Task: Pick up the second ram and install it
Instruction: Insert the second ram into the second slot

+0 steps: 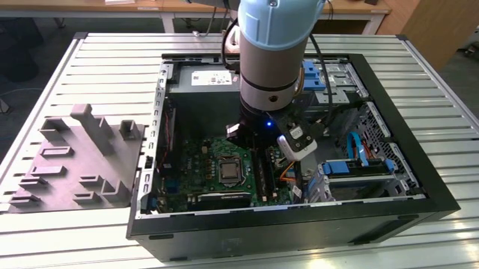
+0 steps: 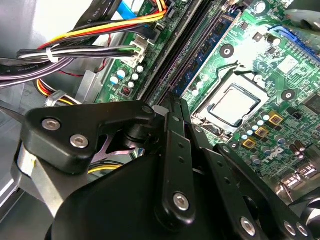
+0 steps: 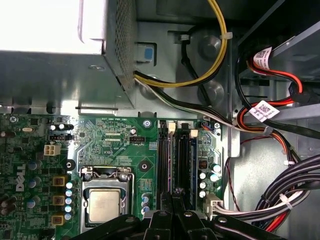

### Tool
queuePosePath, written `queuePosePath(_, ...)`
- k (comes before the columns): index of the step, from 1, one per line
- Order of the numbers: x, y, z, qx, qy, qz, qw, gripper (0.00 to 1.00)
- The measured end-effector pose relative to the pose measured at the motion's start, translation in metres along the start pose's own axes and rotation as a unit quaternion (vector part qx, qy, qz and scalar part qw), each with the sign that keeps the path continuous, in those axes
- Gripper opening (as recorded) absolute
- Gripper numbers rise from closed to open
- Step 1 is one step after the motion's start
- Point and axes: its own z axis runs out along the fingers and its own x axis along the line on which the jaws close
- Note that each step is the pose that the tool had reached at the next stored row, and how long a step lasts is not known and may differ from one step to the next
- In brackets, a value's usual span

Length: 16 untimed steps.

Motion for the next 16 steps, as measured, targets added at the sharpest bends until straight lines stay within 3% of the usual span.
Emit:
queuePosePath(1, 0.0, 0.0, 0.0, -0.0001, 0.0012, 0.0, 1.0, 0.11)
queuePosePath(3, -0.0001, 0.0, 0.0, 0.0, 0.0078, 0.001, 1.0, 0.11)
queuePosePath(16, -0.0025, -0.0001, 0.0008, -0.0003, 0.009, 0.001, 1.0, 0.11)
